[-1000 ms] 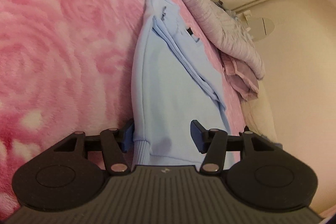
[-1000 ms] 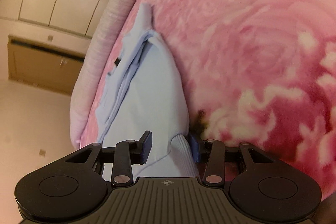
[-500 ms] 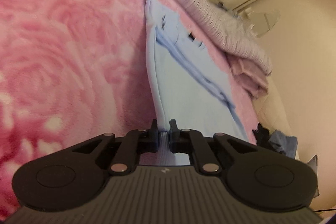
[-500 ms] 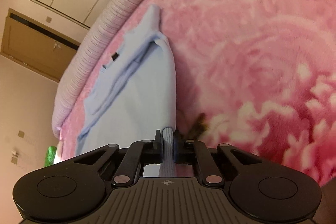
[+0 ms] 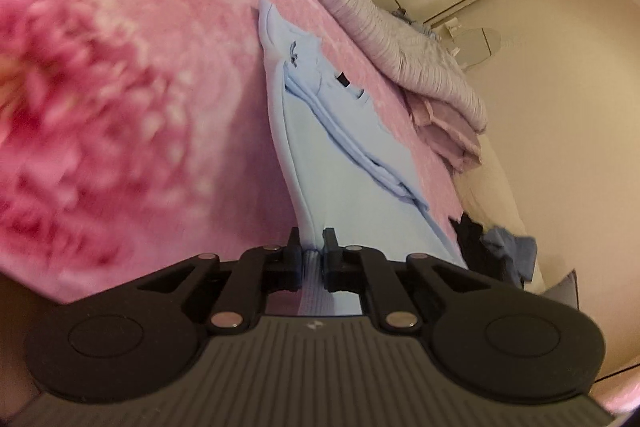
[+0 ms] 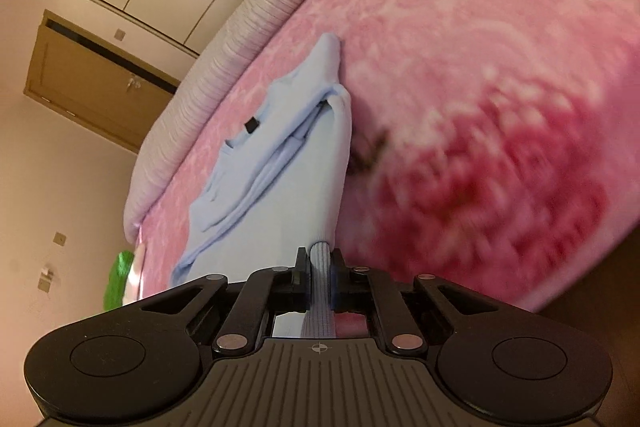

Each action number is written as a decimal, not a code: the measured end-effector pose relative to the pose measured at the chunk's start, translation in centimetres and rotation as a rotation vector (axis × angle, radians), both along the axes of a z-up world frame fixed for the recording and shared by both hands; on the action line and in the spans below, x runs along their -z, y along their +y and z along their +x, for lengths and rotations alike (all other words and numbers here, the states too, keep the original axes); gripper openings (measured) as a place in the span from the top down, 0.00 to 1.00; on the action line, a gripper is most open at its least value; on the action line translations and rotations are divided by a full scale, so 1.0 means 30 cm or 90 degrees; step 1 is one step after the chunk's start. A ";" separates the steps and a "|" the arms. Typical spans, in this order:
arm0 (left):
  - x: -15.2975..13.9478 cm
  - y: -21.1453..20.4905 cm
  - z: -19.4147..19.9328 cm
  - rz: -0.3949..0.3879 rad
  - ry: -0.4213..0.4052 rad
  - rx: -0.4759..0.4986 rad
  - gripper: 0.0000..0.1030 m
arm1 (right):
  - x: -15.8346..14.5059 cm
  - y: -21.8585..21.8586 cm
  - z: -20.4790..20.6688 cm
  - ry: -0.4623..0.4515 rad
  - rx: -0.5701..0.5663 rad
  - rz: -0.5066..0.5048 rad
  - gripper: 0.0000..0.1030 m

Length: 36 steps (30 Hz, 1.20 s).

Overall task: Fold clothes
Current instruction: 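Fold the held hem with both grippers up toward the collar and release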

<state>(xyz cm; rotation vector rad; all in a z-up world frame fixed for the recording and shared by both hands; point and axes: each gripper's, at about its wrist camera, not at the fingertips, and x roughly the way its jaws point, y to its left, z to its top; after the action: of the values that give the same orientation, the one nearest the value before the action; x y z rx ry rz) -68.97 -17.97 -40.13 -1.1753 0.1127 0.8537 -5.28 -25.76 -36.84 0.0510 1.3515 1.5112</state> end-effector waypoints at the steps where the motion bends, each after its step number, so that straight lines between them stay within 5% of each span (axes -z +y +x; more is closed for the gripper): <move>1: -0.006 -0.032 -0.011 -0.001 -0.001 0.000 0.94 | 0.002 -0.042 -0.006 0.001 0.001 -0.003 0.93; 10: -0.019 -0.201 -0.074 -0.009 -0.006 0.002 0.94 | -0.018 -0.270 -0.040 0.002 -0.017 -0.010 0.93; 18: -0.009 -0.136 -0.064 -0.029 -0.051 -0.006 0.95 | -0.005 -0.218 -0.046 -0.012 -0.038 -0.032 0.93; 23: -0.106 0.057 -0.059 0.003 -0.106 -0.017 0.94 | -0.121 -0.043 -0.027 -0.013 -0.046 0.033 0.93; 28: -0.173 0.389 0.001 0.027 -0.126 -0.019 0.93 | -0.202 0.276 -0.012 -0.007 -0.036 0.073 0.93; 30: -0.145 0.553 0.042 0.002 -0.109 -0.033 0.93 | -0.202 0.432 -0.016 -0.020 -0.024 0.066 0.93; 33: -0.062 0.756 0.073 -0.054 -0.093 -0.073 0.83 | -0.110 0.669 0.001 -0.022 0.029 -0.019 0.93; 36: 0.004 0.872 0.047 -0.095 -0.070 -0.139 0.83 | 0.034 0.848 0.053 0.019 0.069 -0.148 0.75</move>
<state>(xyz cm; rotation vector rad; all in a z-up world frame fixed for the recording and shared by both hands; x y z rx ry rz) -67.56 8.19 -40.25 -1.3905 -0.0443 0.9830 -3.69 -0.32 -37.86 0.0001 1.5164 1.2591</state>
